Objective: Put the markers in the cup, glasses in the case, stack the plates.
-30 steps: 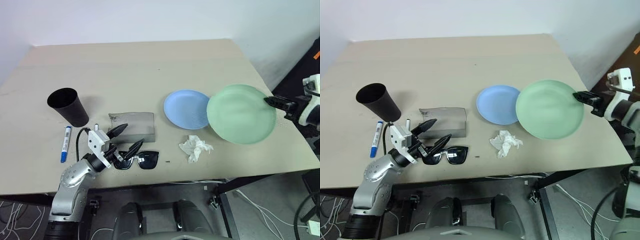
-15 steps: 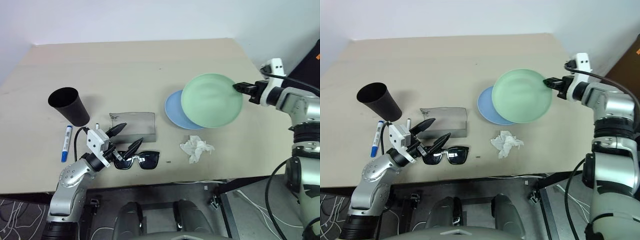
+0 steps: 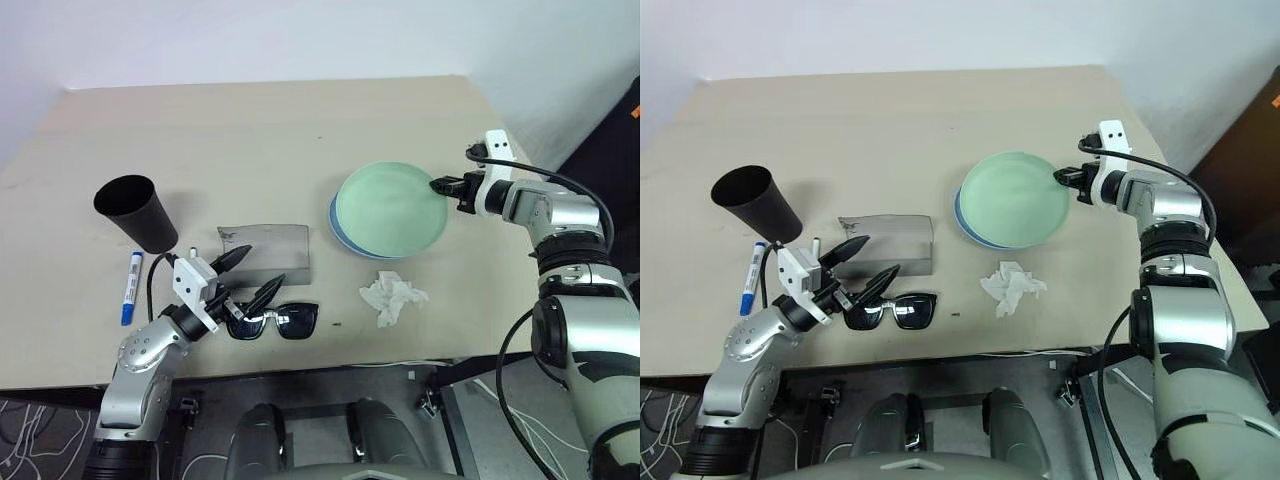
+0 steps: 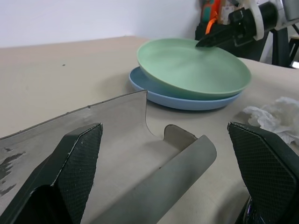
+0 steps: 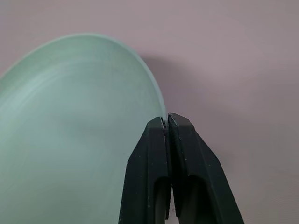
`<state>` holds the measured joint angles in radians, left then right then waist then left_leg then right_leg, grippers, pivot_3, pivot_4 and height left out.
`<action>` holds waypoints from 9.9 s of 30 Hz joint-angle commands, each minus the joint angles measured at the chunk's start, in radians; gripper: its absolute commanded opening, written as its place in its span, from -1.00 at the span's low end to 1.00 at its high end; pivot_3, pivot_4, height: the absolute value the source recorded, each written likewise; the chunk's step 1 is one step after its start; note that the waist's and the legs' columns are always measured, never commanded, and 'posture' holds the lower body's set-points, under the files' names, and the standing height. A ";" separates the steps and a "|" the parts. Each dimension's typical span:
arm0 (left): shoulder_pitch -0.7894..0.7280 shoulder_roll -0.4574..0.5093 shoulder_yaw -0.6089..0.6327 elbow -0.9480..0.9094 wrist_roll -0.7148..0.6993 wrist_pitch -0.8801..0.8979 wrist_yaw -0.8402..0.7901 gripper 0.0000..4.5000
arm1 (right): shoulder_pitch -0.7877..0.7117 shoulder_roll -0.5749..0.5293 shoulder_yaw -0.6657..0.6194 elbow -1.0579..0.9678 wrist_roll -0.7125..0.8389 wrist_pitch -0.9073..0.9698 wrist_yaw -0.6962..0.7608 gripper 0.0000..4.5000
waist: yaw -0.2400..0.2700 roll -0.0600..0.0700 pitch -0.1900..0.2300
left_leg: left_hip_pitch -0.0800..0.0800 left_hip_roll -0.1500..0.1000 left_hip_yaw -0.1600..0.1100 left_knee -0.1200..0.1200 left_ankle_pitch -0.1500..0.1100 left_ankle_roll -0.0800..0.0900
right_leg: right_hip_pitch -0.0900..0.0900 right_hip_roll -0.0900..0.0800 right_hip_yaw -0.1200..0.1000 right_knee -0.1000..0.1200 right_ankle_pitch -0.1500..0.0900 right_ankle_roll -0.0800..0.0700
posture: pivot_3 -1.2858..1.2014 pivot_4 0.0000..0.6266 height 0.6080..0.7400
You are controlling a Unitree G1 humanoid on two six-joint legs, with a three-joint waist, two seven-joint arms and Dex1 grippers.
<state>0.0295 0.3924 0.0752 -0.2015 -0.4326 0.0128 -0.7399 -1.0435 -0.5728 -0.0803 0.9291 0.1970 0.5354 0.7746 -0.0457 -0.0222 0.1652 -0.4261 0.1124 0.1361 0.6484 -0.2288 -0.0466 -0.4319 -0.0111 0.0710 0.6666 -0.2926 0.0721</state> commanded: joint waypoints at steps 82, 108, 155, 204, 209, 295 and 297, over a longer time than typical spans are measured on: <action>0.008 -0.092 0.030 0.070 -0.045 -0.161 -0.033 1.00 | 0.754 -0.102 0.170 -1.071 0.174 -0.156 0.324 -1.00 | 0.002 -0.001 0.000 | 0.003 0.000 -0.003 0.004 0.000 0.001 | 0.005 0.000 -0.001 0.000 0.000 -0.002 | 0.03 -0.52 0.78; 0.015 -0.098 0.049 0.080 -0.039 -0.187 -0.014 1.00 | 0.253 0.199 0.045 -0.443 0.201 -0.186 0.130 -0.78 | 0.003 -0.002 -0.001 | 0.001 0.000 -0.002 0.003 0.000 0.001 | 0.003 0.001 0.000 0.000 0.002 0.001 | 0.03 -0.52 0.78; 0.230 -0.040 0.295 -0.213 -0.148 -0.064 0.164 1.00 | 0.320 0.172 0.461 -0.894 0.322 0.298 0.390 0.99 | -0.001 -0.002 -0.001 | 0.001 0.000 -0.002 0.002 0.000 0.001 | 0.001 -0.001 0.000 -0.001 0.000 -0.003 | 0.03 -0.52 0.78; 0.498 -0.047 0.360 -0.101 -0.097 -0.224 0.024 1.00 | 0.010 0.520 0.650 -0.292 -0.093 -0.015 0.650 0.45 | -0.057 -0.003 -0.001 | -0.003 0.001 -0.002 -0.002 -0.003 -0.003 | -0.008 -0.005 0.000 -0.001 0.000 -0.008 | 0.03 -0.52 0.78; 0.520 -0.055 0.353 -0.069 -0.096 -0.249 -0.010 1.00 | 0.013 0.517 0.653 -0.307 -0.107 -0.012 0.670 0.45 | -0.059 -0.003 -0.001 | -0.007 0.001 -0.002 -0.003 -0.002 -0.003 | -0.010 -0.004 0.000 -0.001 0.000 -0.008 | 0.03 -0.52 0.78; 0.456 -0.056 0.305 -0.036 -0.057 -0.283 -0.004 1.00 | -0.356 0.708 0.350 0.332 -0.360 -0.435 0.530 -0.04 | -0.080 -0.004 -0.001 | -0.017 0.001 0.000 0.000 0.000 0.000 | -0.018 -0.001 -0.002 0.002 0.002 -0.008 | 0.03 -0.52 0.78; 0.454 -0.057 0.305 -0.033 -0.056 -0.285 -0.004 1.00 | -0.363 0.707 0.334 0.333 -0.350 -0.426 0.520 0.26 | -0.080 -0.004 -0.001 | -0.017 0.001 0.000 0.000 0.000 0.000 | -0.018 -0.001 -0.002 0.002 0.002 -0.008 | 0.03 -0.52 0.78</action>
<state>0.4781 0.3351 0.3752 -0.2333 -0.4886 -0.2511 -0.7418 -1.3782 0.1284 0.2824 1.2739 -0.1729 0.1115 1.3015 -0.1259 -0.0259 0.1638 -0.4433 0.1135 0.1358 0.6490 -0.2289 -0.0467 -0.4504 -0.0125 0.0687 0.6692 -0.2903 0.0643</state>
